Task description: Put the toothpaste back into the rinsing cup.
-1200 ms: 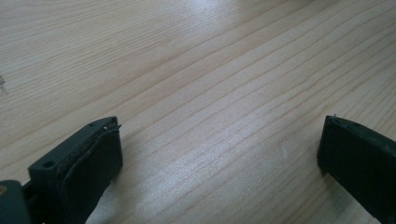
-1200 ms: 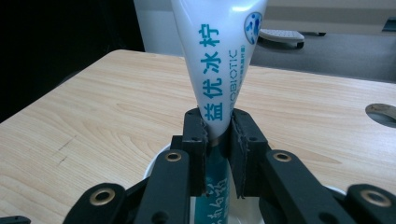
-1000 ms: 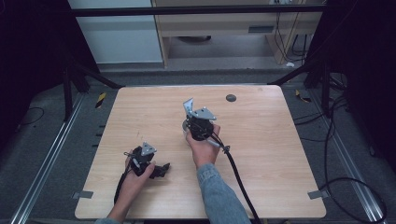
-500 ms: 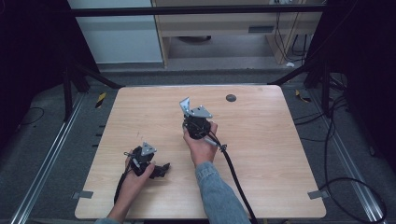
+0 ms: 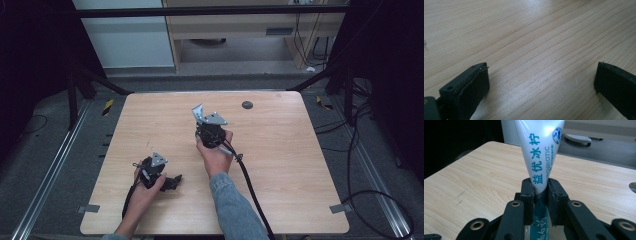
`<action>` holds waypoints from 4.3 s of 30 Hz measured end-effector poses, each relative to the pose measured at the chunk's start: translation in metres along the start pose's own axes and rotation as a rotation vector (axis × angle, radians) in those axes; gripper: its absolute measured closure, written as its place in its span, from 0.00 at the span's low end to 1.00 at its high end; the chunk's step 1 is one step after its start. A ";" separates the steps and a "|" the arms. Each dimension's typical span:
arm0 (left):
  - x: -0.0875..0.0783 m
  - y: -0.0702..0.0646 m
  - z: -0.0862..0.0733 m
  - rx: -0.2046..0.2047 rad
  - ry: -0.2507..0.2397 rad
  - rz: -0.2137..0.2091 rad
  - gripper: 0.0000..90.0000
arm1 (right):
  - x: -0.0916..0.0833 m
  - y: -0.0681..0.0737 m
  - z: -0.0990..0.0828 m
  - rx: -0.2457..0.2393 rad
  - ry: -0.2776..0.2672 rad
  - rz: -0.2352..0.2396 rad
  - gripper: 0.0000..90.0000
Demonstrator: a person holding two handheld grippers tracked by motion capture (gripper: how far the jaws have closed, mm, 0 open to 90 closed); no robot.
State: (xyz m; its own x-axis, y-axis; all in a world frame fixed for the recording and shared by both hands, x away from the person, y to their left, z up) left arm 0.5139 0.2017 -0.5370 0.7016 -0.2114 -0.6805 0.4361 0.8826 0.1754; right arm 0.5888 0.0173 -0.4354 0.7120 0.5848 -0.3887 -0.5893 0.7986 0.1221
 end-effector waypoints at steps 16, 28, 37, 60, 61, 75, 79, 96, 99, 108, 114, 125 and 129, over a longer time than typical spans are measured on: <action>0.000 0.000 0.000 0.000 0.000 0.000 0.00 | -0.002 -0.002 0.002 0.002 -0.006 0.002 0.76; 0.000 0.000 0.000 0.000 0.000 0.000 0.00 | -0.005 -0.006 0.001 0.011 -0.005 -0.010 0.73; 0.000 0.000 0.000 0.001 0.000 0.001 0.00 | -0.011 -0.012 -0.003 0.019 -0.002 -0.020 0.73; 0.000 0.000 0.000 0.001 0.000 0.001 0.00 | -0.019 -0.014 -0.005 0.023 -0.007 -0.022 0.73; 0.000 0.000 0.000 0.000 0.000 0.001 0.00 | -0.020 -0.014 -0.005 0.021 -0.006 -0.024 0.73; 0.000 0.000 0.000 0.000 0.000 0.001 0.00 | -0.039 -0.016 -0.008 0.010 -0.001 -0.031 0.72; 0.000 0.000 0.000 0.000 0.000 0.001 0.00 | -0.044 -0.017 -0.009 0.004 0.009 -0.031 0.70; 0.000 0.000 0.000 0.000 0.000 0.001 0.00 | -0.065 -0.028 -0.009 -0.008 0.087 -0.013 0.36; 0.000 0.000 0.000 0.000 0.000 0.001 0.00 | -0.068 -0.031 -0.009 -0.011 0.106 -0.001 0.25; 0.000 -0.001 0.000 -0.005 0.000 0.004 0.00 | -0.089 -0.045 -0.014 -0.048 0.215 -0.004 0.06; 0.000 -0.001 0.000 -0.005 0.001 0.005 0.00 | -0.114 -0.055 -0.017 -0.080 0.242 0.001 0.07; 0.000 -0.001 0.000 -0.006 0.001 0.005 0.00 | -0.147 -0.087 -0.041 -0.082 0.300 -0.021 0.10; 0.000 -0.001 0.000 -0.006 0.001 0.006 0.00 | -0.153 -0.100 -0.051 -0.085 0.315 -0.050 0.10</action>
State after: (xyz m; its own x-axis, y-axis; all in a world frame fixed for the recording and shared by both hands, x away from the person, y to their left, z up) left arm 0.5135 0.2011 -0.5370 0.7035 -0.2059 -0.6802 0.4285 0.8865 0.1749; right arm 0.5195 -0.1590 -0.4352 0.5953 0.4623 -0.6572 -0.5963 0.8024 0.0243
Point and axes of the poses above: each handheld gripper's, and its own axes: x roughly forward along the jaws, z roughly out of its top, y roughly to its left, the point moved 4 cm from there along x, roughly forward along the jaws, and after that the axes turned 13 degrees about z, right-handed, at the moved point
